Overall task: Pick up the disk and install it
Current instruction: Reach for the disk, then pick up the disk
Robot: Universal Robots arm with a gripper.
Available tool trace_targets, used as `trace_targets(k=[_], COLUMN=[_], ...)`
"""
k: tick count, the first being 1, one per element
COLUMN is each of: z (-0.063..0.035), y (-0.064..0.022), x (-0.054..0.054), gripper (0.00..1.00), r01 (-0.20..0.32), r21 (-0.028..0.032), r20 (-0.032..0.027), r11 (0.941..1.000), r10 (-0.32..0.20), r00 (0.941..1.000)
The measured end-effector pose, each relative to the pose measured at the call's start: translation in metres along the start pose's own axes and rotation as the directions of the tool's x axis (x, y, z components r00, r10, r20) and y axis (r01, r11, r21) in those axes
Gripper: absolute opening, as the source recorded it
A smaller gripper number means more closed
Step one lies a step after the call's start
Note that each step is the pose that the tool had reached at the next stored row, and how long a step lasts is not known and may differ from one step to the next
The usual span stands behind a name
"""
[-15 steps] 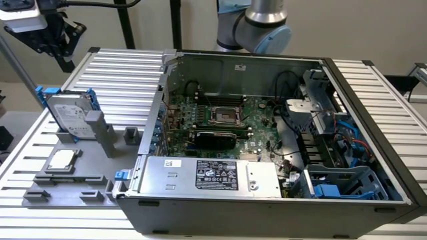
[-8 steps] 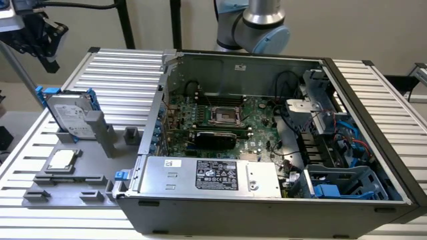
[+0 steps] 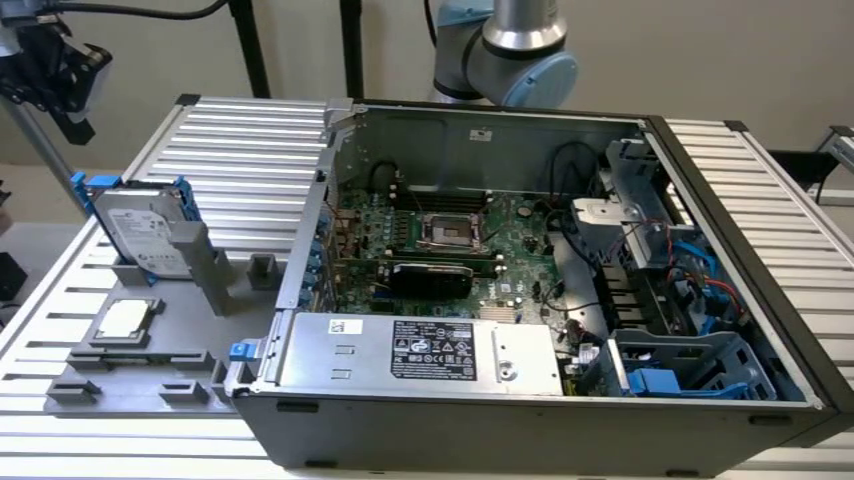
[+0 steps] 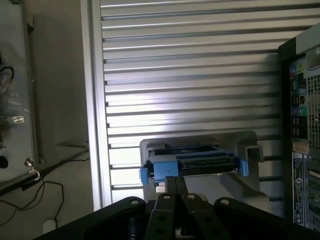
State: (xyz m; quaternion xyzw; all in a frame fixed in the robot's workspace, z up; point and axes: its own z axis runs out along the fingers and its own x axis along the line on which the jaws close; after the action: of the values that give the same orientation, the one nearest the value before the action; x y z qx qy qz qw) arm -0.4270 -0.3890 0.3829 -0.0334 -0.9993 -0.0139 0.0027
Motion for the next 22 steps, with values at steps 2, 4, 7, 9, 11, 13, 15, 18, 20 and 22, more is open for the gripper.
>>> trace_targets(k=[2, 4, 7, 9, 11, 13, 15, 18, 20, 22], z=[0.0001, 0.0001, 0.0001, 0.0001, 0.0001, 0.0001, 0.0, 0.0001, 0.0001, 0.0001], y=[0.0008, 0.0008, 0.0009, 0.0009, 0.0009, 0.0009, 0.0008, 0.0008, 0.0008, 0.0008], x=[0.0, 0.0, 0.0001, 0.0001, 0.0001, 0.0001, 0.0001, 0.0001, 0.0001, 0.0001], gripper=[0.11, 0.11, 0.11, 0.11, 0.11, 0.11, 0.11, 0.11, 0.11, 0.11], r01=[0.003, 0.003, 0.003, 0.003, 0.003, 0.003, 0.003, 0.003, 0.003, 0.003], r21=[0.0043, 0.0044, 0.0044, 0.0044, 0.0044, 0.0044, 0.0044, 0.0044, 0.0044, 0.0043], r20=[-0.0019, -0.0019, -0.002, -0.002, -0.002, -0.002, -0.002, -0.002, -0.002, -0.002], r11=[1.0, 1.0, 1.0, 1.0, 1.0, 1.0, 1.0, 1.0, 1.0, 1.0], r10=[-0.003, -0.003, -0.003, -0.003, -0.003, -0.003, -0.003, -0.003, -0.003, -0.003], r00=[1.0, 1.0, 1.0, 1.0, 1.0, 1.0, 1.0, 1.0, 1.0, 1.0])
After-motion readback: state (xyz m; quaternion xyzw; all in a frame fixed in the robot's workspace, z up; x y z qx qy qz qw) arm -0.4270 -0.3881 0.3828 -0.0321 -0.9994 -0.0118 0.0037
